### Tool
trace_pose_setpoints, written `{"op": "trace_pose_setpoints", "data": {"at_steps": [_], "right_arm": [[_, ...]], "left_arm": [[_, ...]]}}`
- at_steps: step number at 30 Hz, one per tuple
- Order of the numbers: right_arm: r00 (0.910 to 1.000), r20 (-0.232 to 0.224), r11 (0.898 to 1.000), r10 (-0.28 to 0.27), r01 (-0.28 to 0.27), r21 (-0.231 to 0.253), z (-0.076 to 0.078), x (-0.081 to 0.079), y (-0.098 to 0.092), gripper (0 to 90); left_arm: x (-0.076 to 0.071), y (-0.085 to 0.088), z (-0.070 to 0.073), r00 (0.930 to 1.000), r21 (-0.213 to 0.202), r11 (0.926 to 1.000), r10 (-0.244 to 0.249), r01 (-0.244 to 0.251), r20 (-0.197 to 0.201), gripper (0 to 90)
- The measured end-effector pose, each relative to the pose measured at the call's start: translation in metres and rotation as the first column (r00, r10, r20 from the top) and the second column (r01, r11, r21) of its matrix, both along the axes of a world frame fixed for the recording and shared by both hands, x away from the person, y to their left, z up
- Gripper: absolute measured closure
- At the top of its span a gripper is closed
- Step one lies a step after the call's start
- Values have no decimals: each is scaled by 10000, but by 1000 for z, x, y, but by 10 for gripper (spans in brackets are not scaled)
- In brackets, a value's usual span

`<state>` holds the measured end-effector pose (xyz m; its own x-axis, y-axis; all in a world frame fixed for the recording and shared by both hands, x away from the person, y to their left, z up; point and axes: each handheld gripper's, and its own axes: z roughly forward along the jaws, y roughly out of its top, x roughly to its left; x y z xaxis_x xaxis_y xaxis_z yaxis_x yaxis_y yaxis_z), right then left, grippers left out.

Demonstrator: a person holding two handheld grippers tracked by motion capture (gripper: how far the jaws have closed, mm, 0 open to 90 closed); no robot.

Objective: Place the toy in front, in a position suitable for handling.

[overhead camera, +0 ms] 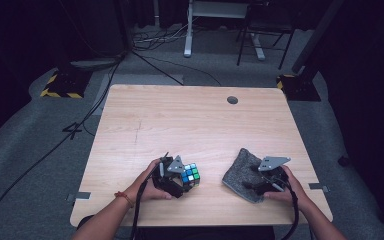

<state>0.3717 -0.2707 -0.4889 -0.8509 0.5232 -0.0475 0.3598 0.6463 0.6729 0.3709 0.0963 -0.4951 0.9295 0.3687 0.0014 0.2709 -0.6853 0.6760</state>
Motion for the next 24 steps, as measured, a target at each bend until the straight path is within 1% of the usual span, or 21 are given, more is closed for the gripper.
{"op": "trace_pose_setpoints", "data": {"at_steps": [2,4,5,6,9,14,16,18,20,21,22,24], "right_arm": [[10000,-65,9999,71,-70,99,-2,3,-2,286],[9999,-163,9999,38,-37,110,-2,5,-5,310],[9999,-129,9999,-34,36,157,-2,5,-6,319],[10000,0,9998,-99,99,159,-2,4,-7,318],[9999,67,9995,-83,81,289,-4,4,-9,319],[9994,-338,9994,-116,127,316,-3,6,-9,350],[9992,-388,9995,-99,110,301,-3,6,-9,367],[9992,-377,9992,-147,160,358,-2,6,-10,430],[9992,-354,9990,-164,179,407,-2,6,-11,472],[9990,-375,9988,-223,239,434,-2,7,-12,533],[9990,-375,9988,-223,239,434,-2,7,-12,533],[9992,-344,9988,-209,224,440,-1,8,-13,619]], "left_arm": [[1,-3,-2,9999,117,9999,-107,107,27,161],[2,-4,-4,10000,213,9997,-86,87,-41,161],[3,-4,-4,9999,119,9999,-75,76,-120,156],[4,-4,-5,9998,93,9999,-47,49,-191,157],[5,-3,-6,9998,-14,9999,-119,118,-182,159],[5,-1,-7,9999,-213,9997,-107,104,-127,165],[5,0,-8,9999,-269,9996,-39,35,-151,174],[5,0,-8,9999,-296,9996,-52,49,-128,181],[5,0,-8,9999,-286,9996,-38,34,-131,181],[5,0,-8,9999,-265,9996,-19,15,-133,178],[5,0,-8,9999,-239,9997,0,-3,-122,178],[6,0,-8,10000,-242,9997,27,-28,-78,173]]}}
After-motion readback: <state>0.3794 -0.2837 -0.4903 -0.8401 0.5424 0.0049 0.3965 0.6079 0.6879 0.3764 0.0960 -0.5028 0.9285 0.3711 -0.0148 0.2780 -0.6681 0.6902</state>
